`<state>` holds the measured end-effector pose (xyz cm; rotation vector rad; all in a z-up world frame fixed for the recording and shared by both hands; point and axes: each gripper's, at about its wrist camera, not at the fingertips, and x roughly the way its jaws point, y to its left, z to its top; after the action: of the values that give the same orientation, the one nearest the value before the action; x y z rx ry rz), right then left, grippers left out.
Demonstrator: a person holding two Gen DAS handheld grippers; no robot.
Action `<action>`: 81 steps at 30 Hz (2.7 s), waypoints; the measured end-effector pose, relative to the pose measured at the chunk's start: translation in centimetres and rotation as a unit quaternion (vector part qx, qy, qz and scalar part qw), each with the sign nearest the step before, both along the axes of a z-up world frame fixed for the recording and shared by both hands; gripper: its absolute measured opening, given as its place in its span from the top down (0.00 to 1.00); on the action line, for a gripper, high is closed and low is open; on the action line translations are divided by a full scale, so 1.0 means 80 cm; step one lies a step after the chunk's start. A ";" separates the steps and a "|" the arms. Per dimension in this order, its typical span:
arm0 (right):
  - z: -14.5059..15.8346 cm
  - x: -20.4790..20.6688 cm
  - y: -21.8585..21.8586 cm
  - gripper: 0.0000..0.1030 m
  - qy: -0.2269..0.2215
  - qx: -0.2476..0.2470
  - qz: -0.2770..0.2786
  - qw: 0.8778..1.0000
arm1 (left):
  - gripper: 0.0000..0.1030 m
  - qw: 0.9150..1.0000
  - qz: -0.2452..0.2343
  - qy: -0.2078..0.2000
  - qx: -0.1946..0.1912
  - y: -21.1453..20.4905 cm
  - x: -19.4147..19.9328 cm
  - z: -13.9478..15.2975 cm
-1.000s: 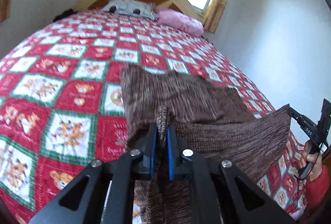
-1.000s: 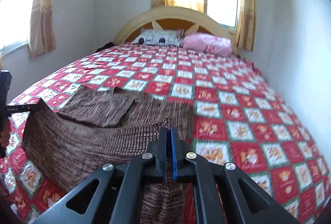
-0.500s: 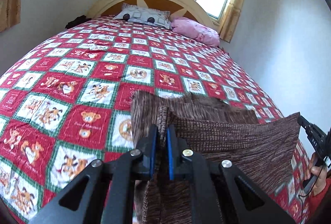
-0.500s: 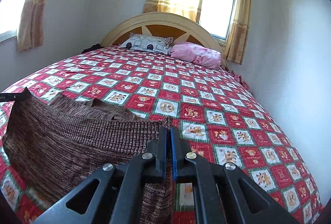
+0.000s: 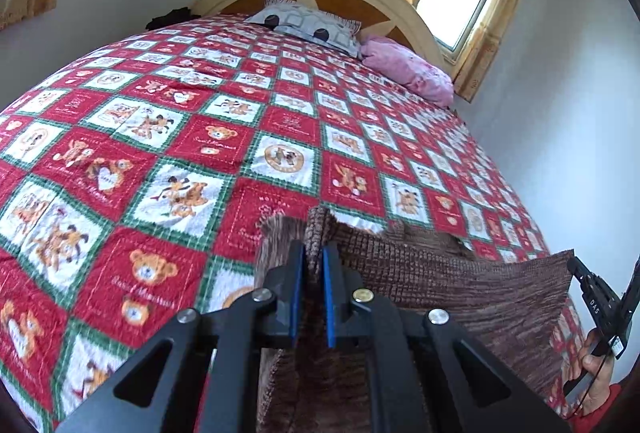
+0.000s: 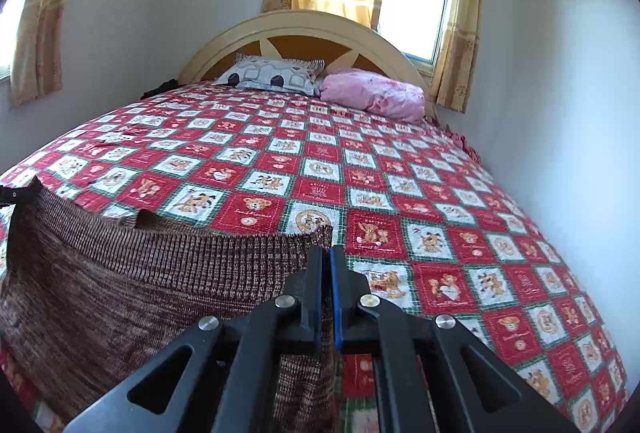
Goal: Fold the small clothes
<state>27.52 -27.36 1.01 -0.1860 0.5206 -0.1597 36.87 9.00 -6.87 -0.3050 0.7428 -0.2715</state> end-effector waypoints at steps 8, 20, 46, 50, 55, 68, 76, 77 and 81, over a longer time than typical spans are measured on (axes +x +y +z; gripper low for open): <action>-0.024 0.049 -0.012 0.97 0.016 0.001 -0.019 1.000 | 0.96 0.999 0.029 0.020 -0.007 0.001 0.044 -0.023; -0.056 0.085 -0.021 0.97 0.046 -0.002 -0.020 0.999 | 0.90 0.995 -0.072 0.047 0.050 -0.019 0.044 -0.038; -0.065 0.087 -0.024 0.97 0.057 0.013 -0.021 0.998 | 0.91 0.991 -0.095 0.011 0.098 -0.036 0.043 -0.039; -0.045 0.075 -0.018 0.97 0.034 0.014 -0.014 0.999 | 0.91 0.995 -0.070 0.001 0.064 -0.023 0.042 -0.024; -0.035 0.087 -0.010 0.97 0.019 -0.011 -0.021 1.000 | 0.91 0.997 -0.047 -0.003 0.059 -0.024 0.059 -0.021; -0.110 0.148 -0.039 0.96 0.173 0.045 -0.025 0.984 | 0.81 0.994 -0.022 0.070 0.077 -0.023 0.083 -0.057; -0.036 0.027 -0.072 0.95 0.083 0.108 -0.053 0.989 | 0.37 0.998 0.001 0.039 0.053 0.018 0.007 -0.005; -0.032 0.009 -0.068 0.95 0.078 0.108 -0.043 0.990 | 0.37 0.998 -0.007 0.030 0.056 0.012 -0.010 -0.001; -0.041 -0.060 -0.033 0.95 0.094 0.108 0.000 0.990 | 0.37 0.995 -0.054 0.003 0.084 -0.035 -0.067 -0.004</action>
<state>22.74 -30.03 -2.28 0.0106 0.7205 -0.0856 31.48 6.19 -7.17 -0.1055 0.7841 -0.3081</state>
